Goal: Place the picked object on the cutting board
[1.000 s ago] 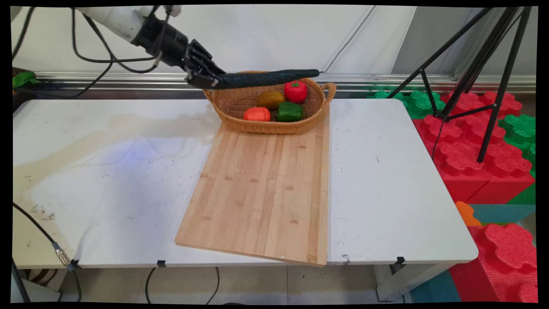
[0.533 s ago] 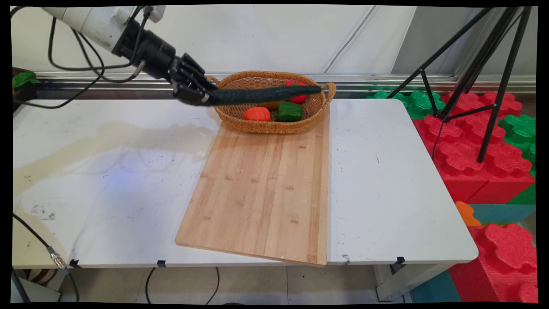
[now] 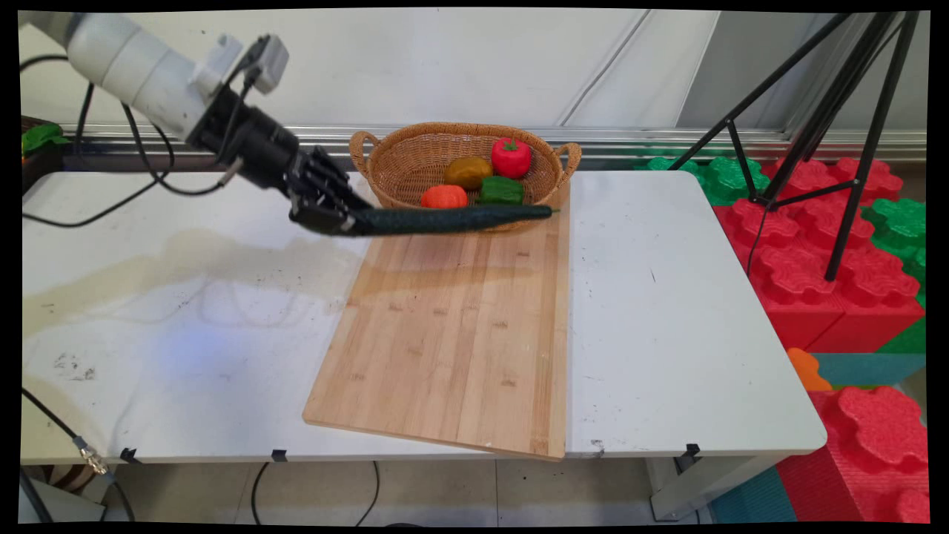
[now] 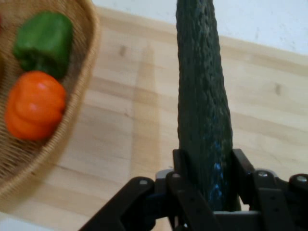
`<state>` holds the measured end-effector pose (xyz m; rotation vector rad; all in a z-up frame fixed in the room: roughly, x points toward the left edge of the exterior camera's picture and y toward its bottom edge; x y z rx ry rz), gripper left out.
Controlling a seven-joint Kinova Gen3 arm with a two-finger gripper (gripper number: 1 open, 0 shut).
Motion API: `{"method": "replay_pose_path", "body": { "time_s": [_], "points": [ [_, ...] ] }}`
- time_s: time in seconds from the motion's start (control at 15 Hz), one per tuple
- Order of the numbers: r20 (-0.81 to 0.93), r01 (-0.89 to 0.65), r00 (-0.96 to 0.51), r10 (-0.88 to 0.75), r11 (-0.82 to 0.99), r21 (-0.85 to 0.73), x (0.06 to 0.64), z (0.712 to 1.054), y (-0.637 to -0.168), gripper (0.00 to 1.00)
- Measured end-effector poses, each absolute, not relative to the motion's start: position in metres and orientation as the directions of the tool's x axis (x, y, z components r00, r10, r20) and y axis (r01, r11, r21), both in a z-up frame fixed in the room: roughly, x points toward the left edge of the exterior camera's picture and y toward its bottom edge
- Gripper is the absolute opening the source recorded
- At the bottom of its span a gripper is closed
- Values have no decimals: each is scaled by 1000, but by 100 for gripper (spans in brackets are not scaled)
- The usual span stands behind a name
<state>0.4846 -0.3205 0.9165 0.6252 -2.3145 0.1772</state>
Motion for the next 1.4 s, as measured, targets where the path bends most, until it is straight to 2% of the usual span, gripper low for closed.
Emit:
{"method": "replay_pose_path", "body": {
  "time_s": [0.6,1.33,1.4],
  "points": [
    [615,-510,-649,-448,856,85,459,861,-302,0],
    [565,-538,-668,-485,839,84,426,808,-304,0],
    [564,-539,-668,-486,838,83,425,805,-304,100]
  ]
}}
